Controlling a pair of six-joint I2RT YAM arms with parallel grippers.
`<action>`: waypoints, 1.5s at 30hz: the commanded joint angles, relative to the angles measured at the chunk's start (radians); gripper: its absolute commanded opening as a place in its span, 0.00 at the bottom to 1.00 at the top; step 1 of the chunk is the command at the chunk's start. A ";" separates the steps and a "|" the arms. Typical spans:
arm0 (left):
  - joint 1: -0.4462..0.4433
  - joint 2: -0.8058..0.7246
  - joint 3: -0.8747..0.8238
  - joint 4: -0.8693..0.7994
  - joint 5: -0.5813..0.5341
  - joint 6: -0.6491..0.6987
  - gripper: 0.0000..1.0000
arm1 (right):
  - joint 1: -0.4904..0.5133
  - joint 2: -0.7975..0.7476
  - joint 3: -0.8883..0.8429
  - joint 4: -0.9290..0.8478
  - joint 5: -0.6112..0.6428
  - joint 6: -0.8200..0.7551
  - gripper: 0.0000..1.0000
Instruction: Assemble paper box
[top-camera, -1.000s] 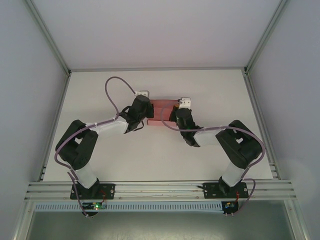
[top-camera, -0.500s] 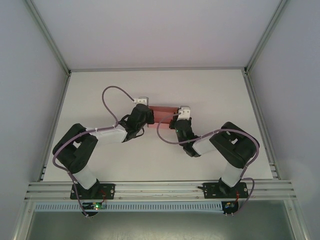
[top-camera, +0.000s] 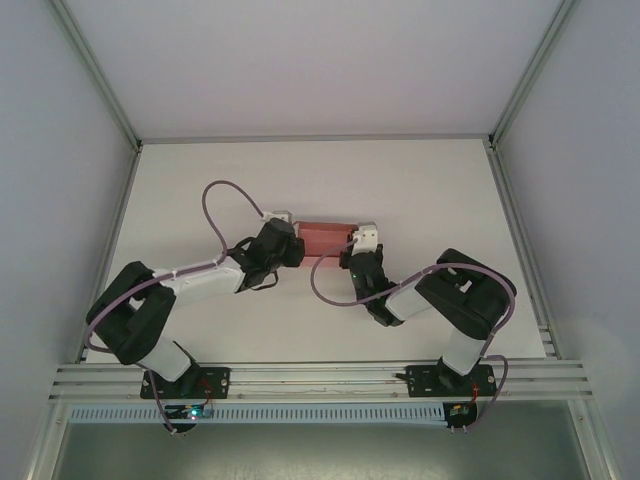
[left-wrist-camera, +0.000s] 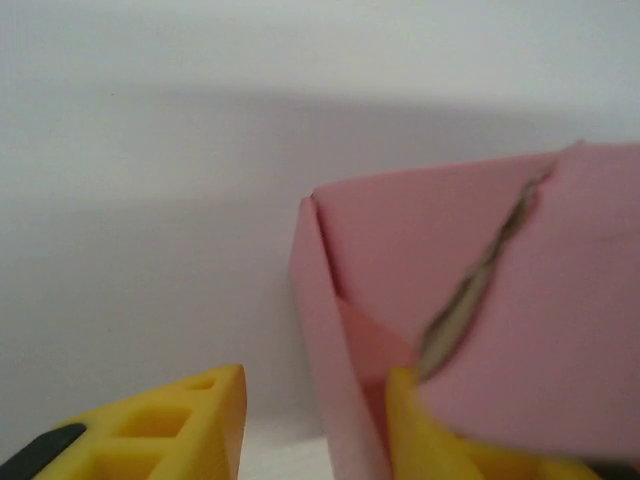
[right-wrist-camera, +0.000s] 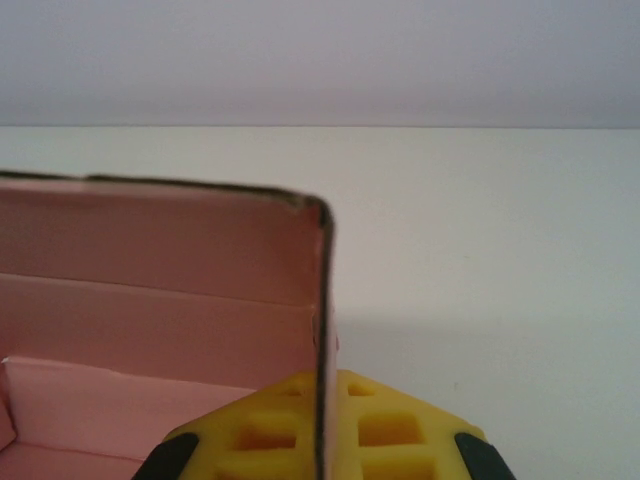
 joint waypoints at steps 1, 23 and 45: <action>-0.011 -0.080 -0.001 -0.108 0.014 -0.021 0.62 | 0.016 0.021 -0.040 -0.083 0.036 -0.026 0.00; 0.235 -0.044 0.247 -0.311 0.449 -0.411 1.00 | 0.076 0.097 -0.037 0.023 0.059 -0.176 0.00; 0.253 0.299 0.284 -0.149 0.656 -0.412 0.82 | 0.138 0.061 -0.015 -0.026 -0.024 -0.262 0.12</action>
